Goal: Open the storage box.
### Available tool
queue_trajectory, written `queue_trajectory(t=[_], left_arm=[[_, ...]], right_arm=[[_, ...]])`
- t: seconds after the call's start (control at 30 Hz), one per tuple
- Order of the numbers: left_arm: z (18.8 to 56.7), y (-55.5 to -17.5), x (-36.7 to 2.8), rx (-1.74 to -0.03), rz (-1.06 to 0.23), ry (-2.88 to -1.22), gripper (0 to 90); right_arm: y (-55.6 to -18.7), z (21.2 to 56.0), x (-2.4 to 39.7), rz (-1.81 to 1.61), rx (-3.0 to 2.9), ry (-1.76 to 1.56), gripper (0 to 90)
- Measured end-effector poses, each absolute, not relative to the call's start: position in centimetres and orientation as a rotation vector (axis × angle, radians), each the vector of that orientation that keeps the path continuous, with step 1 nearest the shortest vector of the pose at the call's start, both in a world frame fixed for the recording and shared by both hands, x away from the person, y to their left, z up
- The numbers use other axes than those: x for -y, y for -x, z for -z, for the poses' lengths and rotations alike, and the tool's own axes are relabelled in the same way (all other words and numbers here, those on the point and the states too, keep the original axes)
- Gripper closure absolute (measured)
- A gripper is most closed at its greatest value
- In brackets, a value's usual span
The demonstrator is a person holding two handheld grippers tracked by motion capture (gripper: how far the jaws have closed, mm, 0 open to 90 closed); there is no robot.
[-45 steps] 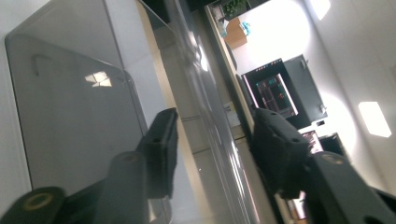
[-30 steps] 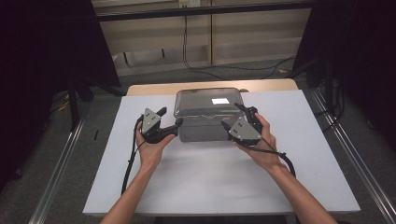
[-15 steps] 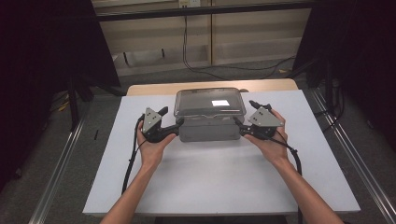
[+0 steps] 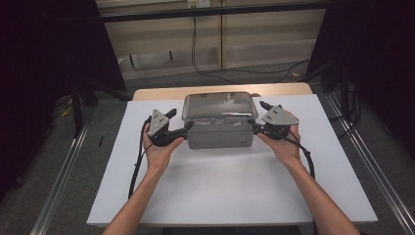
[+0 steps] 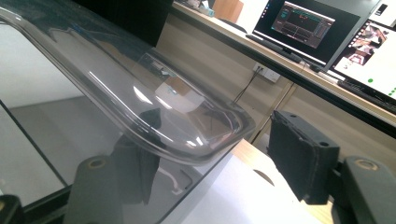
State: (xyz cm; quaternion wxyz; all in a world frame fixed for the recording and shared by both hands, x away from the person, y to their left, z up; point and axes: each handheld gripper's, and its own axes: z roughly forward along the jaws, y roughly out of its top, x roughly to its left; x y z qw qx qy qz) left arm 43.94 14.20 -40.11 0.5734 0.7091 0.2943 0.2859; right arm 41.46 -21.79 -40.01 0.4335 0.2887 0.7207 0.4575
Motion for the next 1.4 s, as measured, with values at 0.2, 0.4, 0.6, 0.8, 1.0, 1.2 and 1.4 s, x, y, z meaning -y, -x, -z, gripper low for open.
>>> queue_trajectory(t=[0.2, 0.4, 0.6, 0.8, 1.0, 1.2, 1.4], left_arm=[[39.8, -44.2, -14.0, -0.683, -0.673, -1.655, 27.7], [39.7, -44.5, -13.8, -0.672, -0.673, -1.663, 30.2], [39.3, -45.0, -13.7, -0.639, -0.677, -1.683, 34.8], [38.7, -45.4, -13.6, -0.604, -0.678, -1.684, 41.3], [38.3, -45.9, -13.7, -0.582, -0.694, -1.696, 46.2], [38.0, -46.4, -13.3, -0.568, -0.694, -1.692, 46.4], [37.7, -46.8, -12.9, -0.554, -0.697, -1.698, 46.8]], right_arm=[[-41.9, 40.0, 21.9, -1.175, -1.792, -0.728, 42.5], [-42.5, 40.3, 22.4, -1.183, -1.791, -0.723, 49.8], [-42.8, 39.8, 22.3, -1.218, -1.807, -0.687, 55.0], [-43.1, 39.3, 22.0, -1.257, -1.8, -0.665, 61.4], [-43.5, 39.3, 22.3, -1.28, -1.794, -0.668, 62.0], [-43.9, 38.9, 22.2, -1.286, -1.797, -0.66, 62.4], [-44.1, 38.8, 22.3, -1.303, -1.79, -0.667, 62.5]])
